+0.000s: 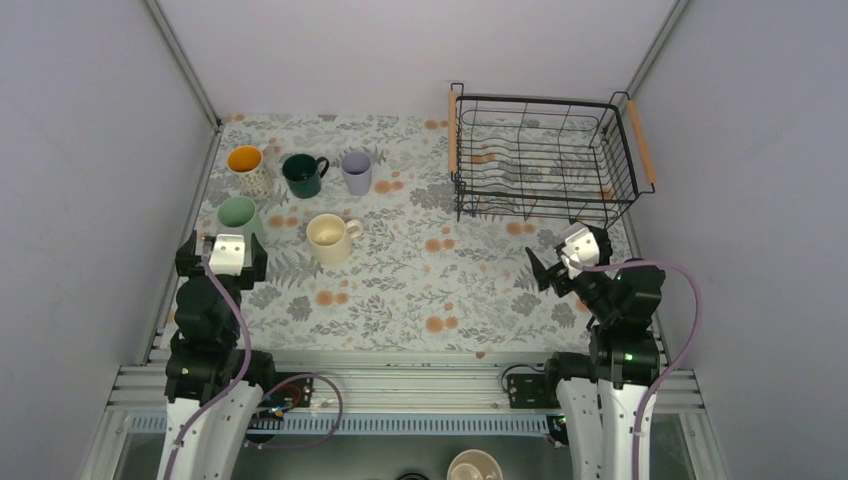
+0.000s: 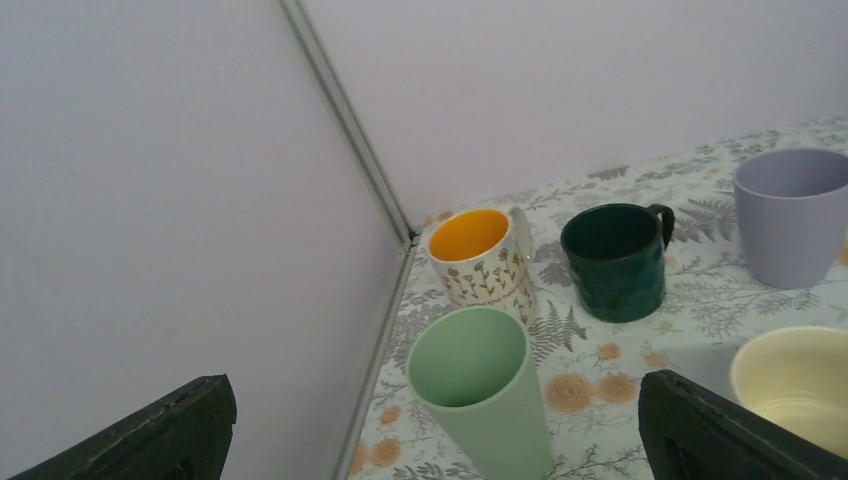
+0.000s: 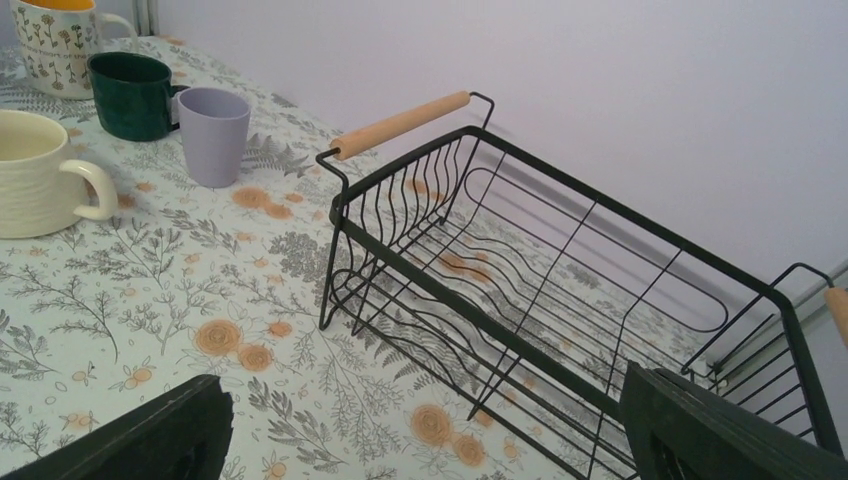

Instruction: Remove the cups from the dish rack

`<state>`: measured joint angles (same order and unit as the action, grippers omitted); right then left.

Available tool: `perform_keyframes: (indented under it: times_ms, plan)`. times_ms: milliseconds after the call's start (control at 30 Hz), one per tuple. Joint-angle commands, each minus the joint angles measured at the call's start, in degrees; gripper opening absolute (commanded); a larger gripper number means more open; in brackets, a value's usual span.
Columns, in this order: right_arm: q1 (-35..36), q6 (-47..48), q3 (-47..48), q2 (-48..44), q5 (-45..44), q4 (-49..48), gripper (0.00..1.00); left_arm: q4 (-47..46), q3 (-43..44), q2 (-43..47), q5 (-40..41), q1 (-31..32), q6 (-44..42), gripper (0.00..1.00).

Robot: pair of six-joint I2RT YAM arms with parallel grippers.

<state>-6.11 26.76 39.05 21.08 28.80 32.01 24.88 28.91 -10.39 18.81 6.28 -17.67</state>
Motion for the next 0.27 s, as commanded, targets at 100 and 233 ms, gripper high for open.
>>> perform_keyframes:
  times_ms: [100,233]
  plan:
    - [-0.57,-1.03,-0.61,-0.89,-0.17,-2.44,1.0,-1.82,0.3,-0.2,1.18,-0.81,0.99,1.0]
    - [-0.57,-0.86,-0.58,-1.11,0.08,-2.28,1.0,-2.47,-0.14,-0.2,1.13,-0.83,1.16,1.0]
